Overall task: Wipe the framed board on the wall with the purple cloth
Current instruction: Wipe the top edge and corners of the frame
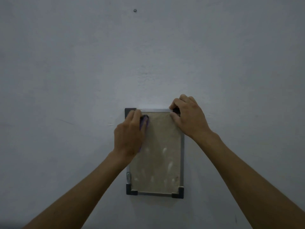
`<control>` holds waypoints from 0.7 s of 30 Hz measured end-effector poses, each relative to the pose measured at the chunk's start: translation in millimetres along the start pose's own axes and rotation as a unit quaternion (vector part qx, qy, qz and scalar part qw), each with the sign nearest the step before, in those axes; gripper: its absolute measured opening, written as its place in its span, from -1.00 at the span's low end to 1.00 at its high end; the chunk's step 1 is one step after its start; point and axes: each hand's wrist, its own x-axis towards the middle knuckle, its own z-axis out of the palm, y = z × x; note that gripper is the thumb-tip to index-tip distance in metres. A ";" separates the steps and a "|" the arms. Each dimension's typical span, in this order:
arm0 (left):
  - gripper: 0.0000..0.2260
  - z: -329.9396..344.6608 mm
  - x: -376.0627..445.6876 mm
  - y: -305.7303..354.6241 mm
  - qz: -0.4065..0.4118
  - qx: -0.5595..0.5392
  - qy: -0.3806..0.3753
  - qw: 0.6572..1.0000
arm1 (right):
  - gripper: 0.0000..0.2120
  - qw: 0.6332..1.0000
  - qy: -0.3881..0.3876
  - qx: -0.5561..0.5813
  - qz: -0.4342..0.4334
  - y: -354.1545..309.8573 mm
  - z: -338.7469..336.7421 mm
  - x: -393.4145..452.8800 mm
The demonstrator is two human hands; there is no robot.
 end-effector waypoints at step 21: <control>-0.82 -5.1 -24.2 -25.0 0.027 0.013 -0.052 0.998 | -0.88 1.000 -0.009 -0.002 0.004 -3.7 -1.8 -0.9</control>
